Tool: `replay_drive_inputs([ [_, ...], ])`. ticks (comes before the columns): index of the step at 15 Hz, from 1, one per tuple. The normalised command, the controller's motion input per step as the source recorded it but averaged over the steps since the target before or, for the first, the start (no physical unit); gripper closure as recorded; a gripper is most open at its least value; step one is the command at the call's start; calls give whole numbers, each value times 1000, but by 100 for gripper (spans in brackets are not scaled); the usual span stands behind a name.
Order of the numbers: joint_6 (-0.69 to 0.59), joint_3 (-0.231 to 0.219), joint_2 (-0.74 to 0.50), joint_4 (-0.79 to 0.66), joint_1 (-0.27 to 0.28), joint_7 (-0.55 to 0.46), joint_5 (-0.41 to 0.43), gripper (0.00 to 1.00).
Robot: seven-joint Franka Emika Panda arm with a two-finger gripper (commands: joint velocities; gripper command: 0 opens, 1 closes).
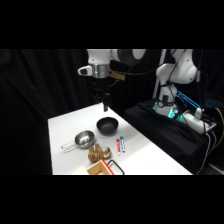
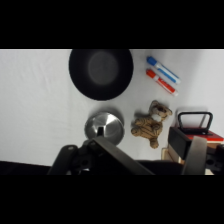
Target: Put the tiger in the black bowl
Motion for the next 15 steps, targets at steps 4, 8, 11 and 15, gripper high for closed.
replay_drive_inputs([
  [4, 28, 29, 91, 92, -10, 0, 40, 0],
  [8, 52, 51, 268, 298, 19, 6, 70, 0],
  [11, 57, 64, 307, 357, 39, 28, 76, 0],
  [15, 163, 63, 319, 306, 36, 28, 113, 0],
])
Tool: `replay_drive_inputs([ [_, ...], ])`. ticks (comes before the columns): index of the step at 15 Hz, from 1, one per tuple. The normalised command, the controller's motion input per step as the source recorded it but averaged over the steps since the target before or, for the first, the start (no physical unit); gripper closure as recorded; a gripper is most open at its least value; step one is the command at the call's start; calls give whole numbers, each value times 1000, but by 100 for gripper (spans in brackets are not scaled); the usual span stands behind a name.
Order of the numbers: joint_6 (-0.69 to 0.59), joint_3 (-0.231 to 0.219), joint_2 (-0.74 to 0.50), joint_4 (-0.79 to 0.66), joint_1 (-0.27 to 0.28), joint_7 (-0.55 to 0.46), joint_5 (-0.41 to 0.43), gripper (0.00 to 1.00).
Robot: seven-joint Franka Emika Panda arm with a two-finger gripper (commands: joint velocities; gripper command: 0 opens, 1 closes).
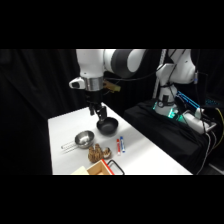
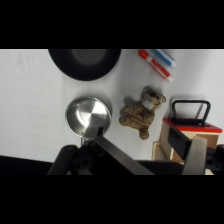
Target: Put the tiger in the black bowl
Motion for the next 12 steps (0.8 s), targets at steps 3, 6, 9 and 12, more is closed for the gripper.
replay_drive_inputs([
  [3, 259, 41, 395, 277, 0, -7, 143, 0],
  [6, 194, 39, 350, 245, 3, 23, 122, 0],
  [9, 185, 54, 281, 190, 22, 48, 113, 0],
  [12, 183, 37, 243, 158, 43, 81, 80, 0],
])
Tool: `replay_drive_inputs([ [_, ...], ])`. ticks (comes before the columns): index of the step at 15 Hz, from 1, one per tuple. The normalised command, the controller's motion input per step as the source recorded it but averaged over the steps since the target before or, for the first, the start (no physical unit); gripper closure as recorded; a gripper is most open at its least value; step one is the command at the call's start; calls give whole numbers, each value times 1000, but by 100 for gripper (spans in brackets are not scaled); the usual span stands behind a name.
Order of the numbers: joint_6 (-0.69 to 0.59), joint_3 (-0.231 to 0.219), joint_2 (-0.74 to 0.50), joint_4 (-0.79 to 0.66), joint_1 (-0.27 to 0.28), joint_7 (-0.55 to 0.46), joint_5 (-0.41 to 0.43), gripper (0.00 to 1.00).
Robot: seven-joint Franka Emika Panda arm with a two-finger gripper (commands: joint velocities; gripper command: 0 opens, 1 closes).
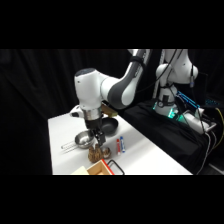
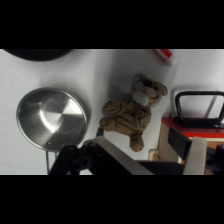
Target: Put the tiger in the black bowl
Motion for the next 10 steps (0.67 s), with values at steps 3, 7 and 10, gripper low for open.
replay_drive_inputs([
  [3, 144, 14, 247, 180, 50, 78, 46, 0],
  [7, 96, 25, 265, 223, 38, 50, 52, 0],
  [10, 85, 28, 213, 219, 36, 43, 44, 0],
])
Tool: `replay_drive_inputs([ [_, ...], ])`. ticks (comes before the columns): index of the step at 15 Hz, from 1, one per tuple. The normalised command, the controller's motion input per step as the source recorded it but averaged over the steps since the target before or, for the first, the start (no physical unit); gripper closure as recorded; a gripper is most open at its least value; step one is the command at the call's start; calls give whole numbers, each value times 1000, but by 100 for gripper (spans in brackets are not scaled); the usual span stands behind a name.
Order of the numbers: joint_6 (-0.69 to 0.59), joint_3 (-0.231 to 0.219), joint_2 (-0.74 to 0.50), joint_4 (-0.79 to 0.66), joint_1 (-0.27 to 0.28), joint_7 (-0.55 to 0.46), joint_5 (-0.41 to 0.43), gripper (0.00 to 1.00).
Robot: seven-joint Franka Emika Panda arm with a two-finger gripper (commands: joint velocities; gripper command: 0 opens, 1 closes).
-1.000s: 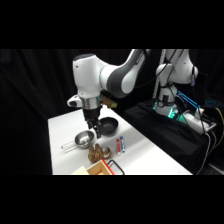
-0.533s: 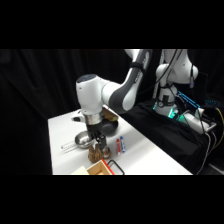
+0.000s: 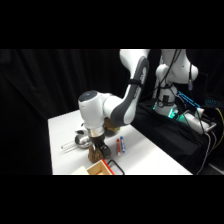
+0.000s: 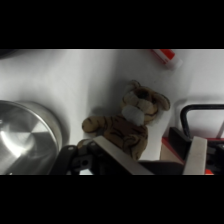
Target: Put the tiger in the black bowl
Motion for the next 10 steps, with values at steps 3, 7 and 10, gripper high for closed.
replay_drive_inputs([
  [3, 79, 19, 181, 210, 14, 30, 39, 0],
  [7, 66, 3, 106, 173, -7, 19, 33, 43],
  [10, 52, 11, 58, 142, -29, -2, 47, 66],
])
